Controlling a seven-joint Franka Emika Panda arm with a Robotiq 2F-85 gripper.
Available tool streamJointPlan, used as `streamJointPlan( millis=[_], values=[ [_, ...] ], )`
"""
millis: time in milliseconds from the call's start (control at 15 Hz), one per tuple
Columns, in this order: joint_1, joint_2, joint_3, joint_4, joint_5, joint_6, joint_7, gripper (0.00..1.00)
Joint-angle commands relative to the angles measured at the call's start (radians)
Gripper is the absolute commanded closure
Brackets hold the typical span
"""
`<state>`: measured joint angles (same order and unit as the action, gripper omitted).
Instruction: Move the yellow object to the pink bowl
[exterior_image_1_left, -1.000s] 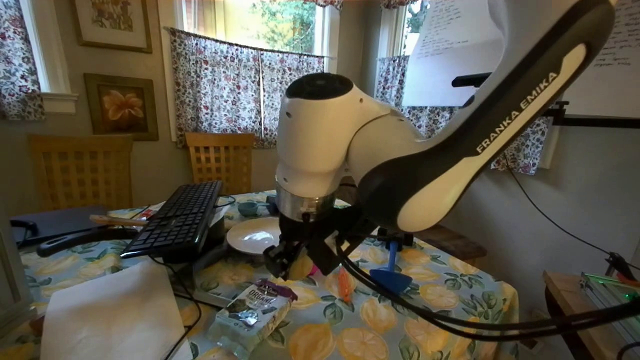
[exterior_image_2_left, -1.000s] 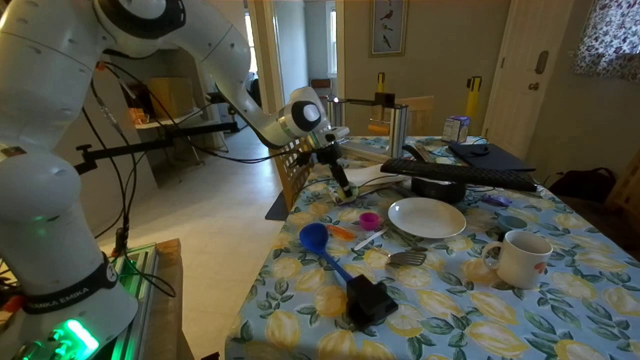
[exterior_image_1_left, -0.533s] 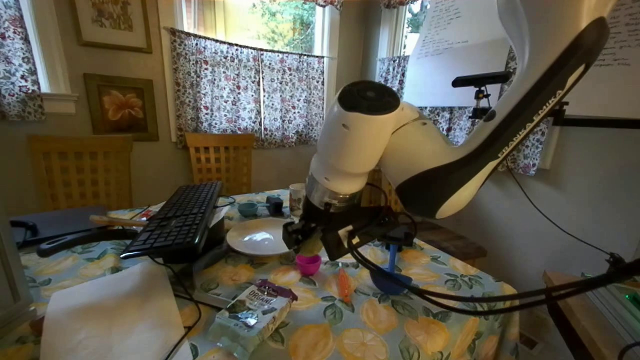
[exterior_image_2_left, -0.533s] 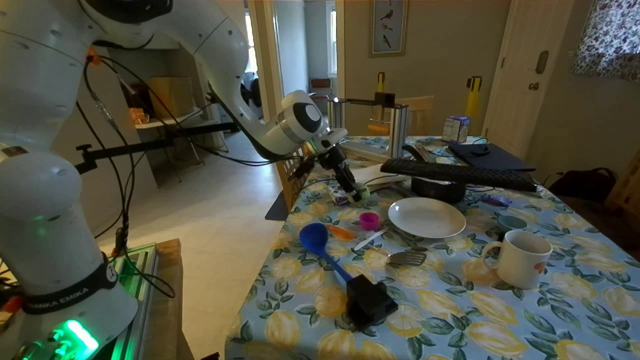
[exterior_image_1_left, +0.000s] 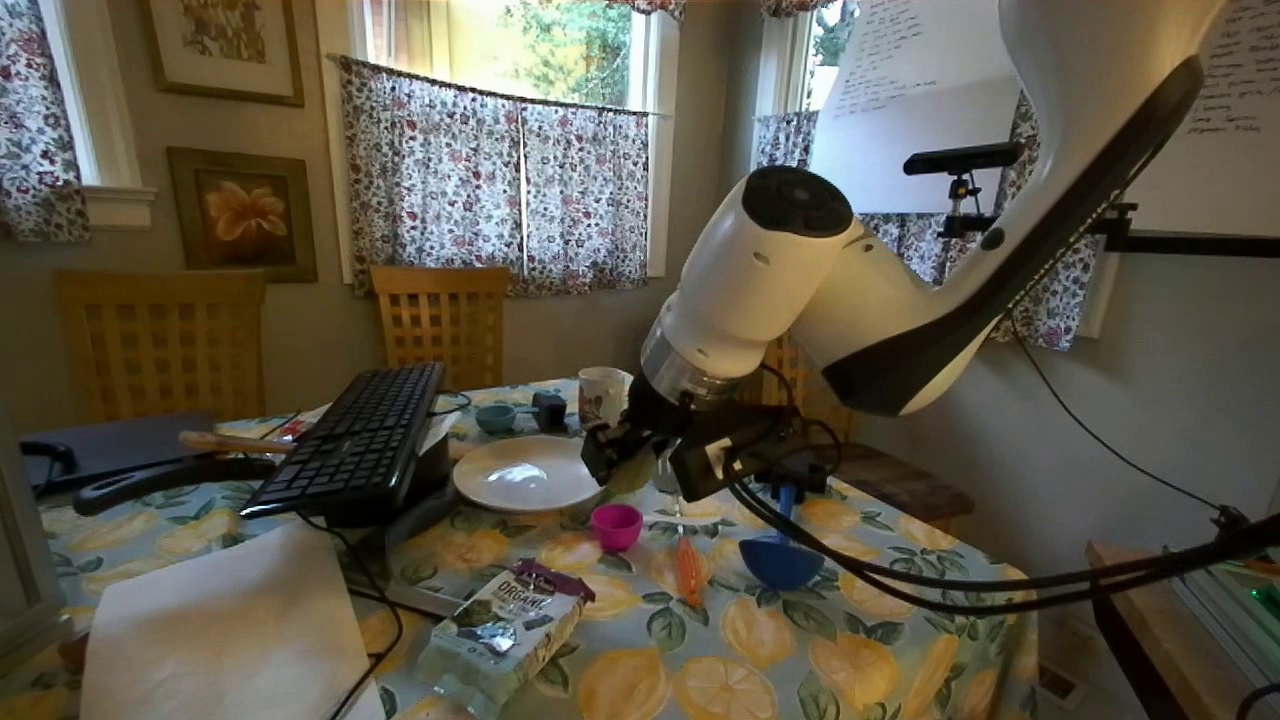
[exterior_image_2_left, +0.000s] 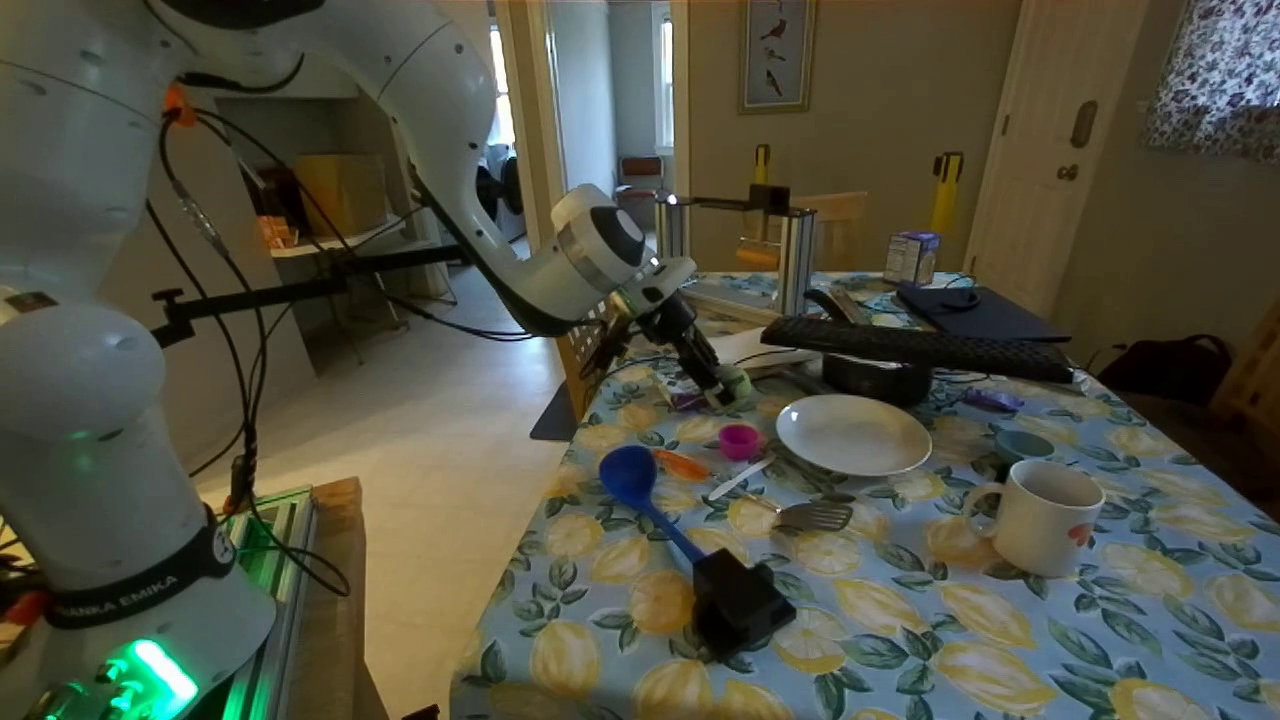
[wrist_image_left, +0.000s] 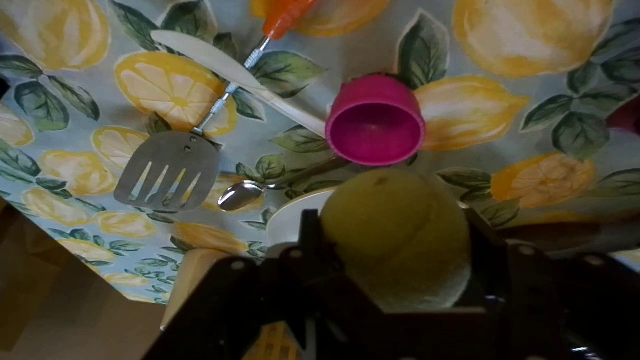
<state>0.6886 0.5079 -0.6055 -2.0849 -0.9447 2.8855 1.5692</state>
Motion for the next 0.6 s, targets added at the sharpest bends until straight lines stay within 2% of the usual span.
streamJointPlan(
  millis=[0, 533],
  values=[
    [0.008, 0.017, -0.050, -0.015, -0.067, 0.094, 0.050, 0.56],
    [-0.060, 0.105, -0.031, 0.021, -0.030, 0.246, -0.012, 0.56]
  ],
)
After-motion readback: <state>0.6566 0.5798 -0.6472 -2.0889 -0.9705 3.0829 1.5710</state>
